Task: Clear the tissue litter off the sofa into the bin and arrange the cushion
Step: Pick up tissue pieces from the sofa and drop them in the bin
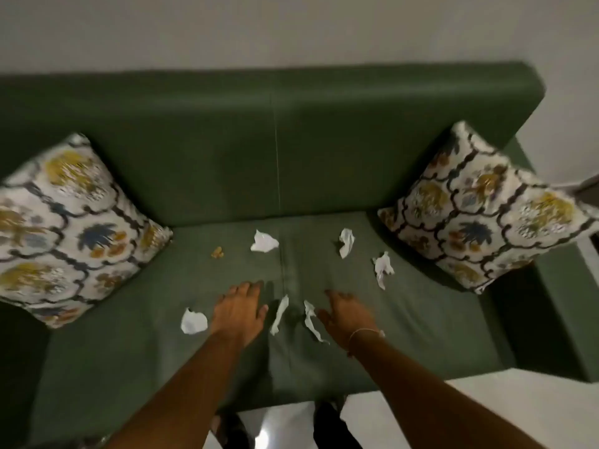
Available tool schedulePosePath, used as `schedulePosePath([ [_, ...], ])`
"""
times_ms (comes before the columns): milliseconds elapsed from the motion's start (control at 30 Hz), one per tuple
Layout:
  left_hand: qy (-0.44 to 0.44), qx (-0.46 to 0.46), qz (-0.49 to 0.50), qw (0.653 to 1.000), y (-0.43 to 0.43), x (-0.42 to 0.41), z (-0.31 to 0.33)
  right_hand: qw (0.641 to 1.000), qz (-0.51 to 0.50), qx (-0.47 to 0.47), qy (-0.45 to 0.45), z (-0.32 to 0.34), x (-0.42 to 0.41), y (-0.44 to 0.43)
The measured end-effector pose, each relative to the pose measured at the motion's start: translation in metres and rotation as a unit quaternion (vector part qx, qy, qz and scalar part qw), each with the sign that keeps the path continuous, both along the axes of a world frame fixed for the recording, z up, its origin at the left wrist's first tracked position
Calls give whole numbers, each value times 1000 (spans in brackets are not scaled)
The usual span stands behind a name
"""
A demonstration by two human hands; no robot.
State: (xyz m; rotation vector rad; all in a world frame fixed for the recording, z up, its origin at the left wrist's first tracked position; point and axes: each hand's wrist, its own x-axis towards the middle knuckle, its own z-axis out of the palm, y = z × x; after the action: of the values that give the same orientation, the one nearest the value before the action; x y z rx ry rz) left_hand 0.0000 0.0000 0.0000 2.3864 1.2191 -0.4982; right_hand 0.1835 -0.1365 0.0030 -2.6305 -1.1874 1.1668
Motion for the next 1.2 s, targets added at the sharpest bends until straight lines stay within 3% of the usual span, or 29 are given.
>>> schedulePosePath([
  [200, -9, -50, 41, 998, -32, 19, -113, 997, -73, -17, 30, -117, -36, -7],
  [367, -35, -9, 119, 992, -49, 24, -153, 994, -101, 22, -35, -165, -46, -13],
  [633, -52, 27, 161, 985, -45, 5, -147, 992, -61, 84, -69, -158, -25, -17],
  [733, -53, 33, 173, 983, -43, -9, -132, 979, -21, 135, -150, -143, -15, -25],
  [867, -18, 87, 176, 980, -33, -37, -117, 970, 3, 113, -216, -130, -5, -30],
  [1033, -8, 139, 263, 955, -4, -76, -123, 988, -39, 35, -148, -143, 2, -26],
  [1200, -10, 105, 352, 930, 27, -110, -148, 987, -133, 43, -74, -165, -16, -29],
])
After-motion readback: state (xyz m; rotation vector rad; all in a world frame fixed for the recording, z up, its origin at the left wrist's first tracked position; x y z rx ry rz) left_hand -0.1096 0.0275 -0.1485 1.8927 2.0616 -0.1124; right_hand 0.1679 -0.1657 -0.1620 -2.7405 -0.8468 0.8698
